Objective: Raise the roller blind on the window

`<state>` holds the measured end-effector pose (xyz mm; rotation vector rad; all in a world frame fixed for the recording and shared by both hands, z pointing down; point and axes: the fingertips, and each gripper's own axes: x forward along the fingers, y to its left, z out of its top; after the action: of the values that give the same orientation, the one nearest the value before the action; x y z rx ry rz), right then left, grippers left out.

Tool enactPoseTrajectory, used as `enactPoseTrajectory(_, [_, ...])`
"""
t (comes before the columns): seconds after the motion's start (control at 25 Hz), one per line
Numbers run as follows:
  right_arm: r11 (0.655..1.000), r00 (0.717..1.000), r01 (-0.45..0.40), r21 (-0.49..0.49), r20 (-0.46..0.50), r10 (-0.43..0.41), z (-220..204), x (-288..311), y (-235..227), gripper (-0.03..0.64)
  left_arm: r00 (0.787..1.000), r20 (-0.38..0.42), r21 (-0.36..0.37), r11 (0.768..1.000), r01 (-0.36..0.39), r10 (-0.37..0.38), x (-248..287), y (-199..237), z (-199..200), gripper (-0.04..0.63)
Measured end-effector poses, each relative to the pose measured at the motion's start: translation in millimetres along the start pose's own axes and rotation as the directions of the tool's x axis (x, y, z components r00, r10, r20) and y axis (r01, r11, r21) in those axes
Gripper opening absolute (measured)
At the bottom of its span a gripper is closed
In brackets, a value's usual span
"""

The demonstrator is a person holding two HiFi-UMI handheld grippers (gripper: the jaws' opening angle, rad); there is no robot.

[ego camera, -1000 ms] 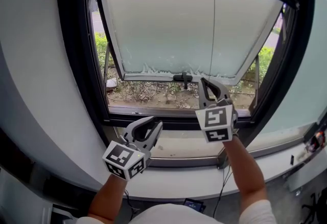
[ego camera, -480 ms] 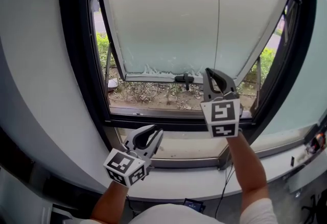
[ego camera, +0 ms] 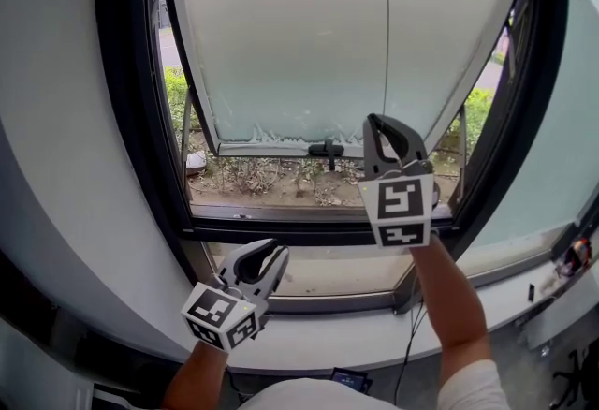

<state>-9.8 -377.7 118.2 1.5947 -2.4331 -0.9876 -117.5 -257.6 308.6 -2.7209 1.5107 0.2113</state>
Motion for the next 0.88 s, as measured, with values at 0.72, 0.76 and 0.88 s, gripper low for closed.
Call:
enactPoseTrajectory(0.72, [0.998,0.998,0.052,-0.024,0.029,-0.051,15,-6,-23,0.023,1.000,-0.006,0.008,1.000,0.015,-0.015,0,-7,3,0.091])
enactPoseTrajectory(0.76, [0.999,0.999,0.050,-0.022,0.022,-0.049,13,-6,-23,0.023,1.000,-0.008,0.007,1.000,0.015,-0.015,0,-6,2,0.091])
enactPoseTrajectory(0.88, [0.999,0.999,0.048,-0.024,0.002,-0.048,9,-3,-23,0.023,1.000,-0.013,0.005,1.000,0.016,-0.015,0,-6,1,0.091])
